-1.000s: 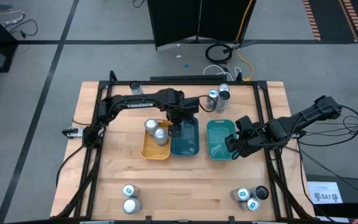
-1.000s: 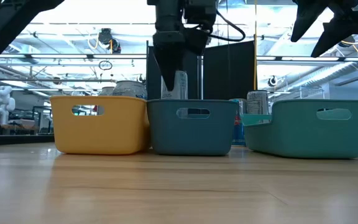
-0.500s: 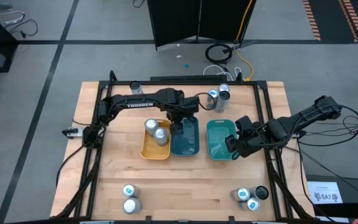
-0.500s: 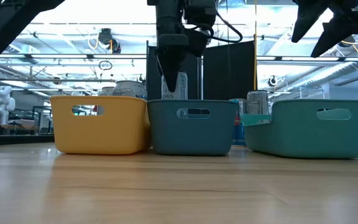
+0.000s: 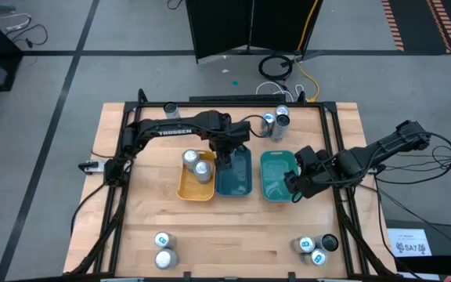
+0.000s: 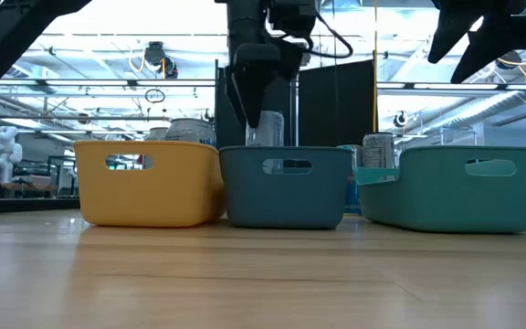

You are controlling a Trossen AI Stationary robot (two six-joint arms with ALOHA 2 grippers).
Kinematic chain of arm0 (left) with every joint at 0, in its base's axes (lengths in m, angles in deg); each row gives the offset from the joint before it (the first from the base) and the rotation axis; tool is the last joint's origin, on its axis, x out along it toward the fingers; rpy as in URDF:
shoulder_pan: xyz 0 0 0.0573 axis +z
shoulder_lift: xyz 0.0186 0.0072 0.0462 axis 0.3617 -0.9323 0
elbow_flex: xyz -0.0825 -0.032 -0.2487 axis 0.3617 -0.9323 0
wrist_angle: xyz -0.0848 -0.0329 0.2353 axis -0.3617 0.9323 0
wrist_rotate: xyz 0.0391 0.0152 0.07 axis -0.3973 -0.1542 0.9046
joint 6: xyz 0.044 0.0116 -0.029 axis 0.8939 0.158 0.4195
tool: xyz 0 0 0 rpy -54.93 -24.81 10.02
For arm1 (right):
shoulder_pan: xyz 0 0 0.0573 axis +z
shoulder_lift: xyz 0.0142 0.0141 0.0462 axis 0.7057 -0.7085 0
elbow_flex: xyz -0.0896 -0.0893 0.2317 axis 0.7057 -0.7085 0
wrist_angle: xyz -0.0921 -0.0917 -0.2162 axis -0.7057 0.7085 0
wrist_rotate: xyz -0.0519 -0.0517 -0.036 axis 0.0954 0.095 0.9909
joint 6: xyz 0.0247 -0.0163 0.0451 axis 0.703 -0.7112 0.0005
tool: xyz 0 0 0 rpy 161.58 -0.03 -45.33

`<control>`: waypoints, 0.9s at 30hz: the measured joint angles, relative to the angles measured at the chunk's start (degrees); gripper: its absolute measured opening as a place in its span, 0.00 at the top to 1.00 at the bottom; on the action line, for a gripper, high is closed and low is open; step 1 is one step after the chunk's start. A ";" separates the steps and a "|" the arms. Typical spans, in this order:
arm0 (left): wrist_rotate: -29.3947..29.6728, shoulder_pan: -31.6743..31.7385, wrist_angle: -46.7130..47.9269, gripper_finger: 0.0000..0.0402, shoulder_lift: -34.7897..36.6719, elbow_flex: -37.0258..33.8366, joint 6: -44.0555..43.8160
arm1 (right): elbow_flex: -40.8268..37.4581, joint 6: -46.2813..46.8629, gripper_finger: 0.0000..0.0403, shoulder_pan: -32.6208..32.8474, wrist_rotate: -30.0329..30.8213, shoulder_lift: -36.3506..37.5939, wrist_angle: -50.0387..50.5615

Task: Sort soda cans
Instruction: Put the white-blue soda can into the blue bin

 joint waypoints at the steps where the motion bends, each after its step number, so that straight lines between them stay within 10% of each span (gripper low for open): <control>1: 0.01 0.00 0.21 0.14 0.24 0.42 -0.08 | 0.02 -0.44 0.26 0.00 -0.01 0.01 0.05; 27: 14.01 10.95 10.51 0.14 1.30 9.75 7.57 | 0.00 -2.53 0.26 -5.78 -0.06 2.33 1.08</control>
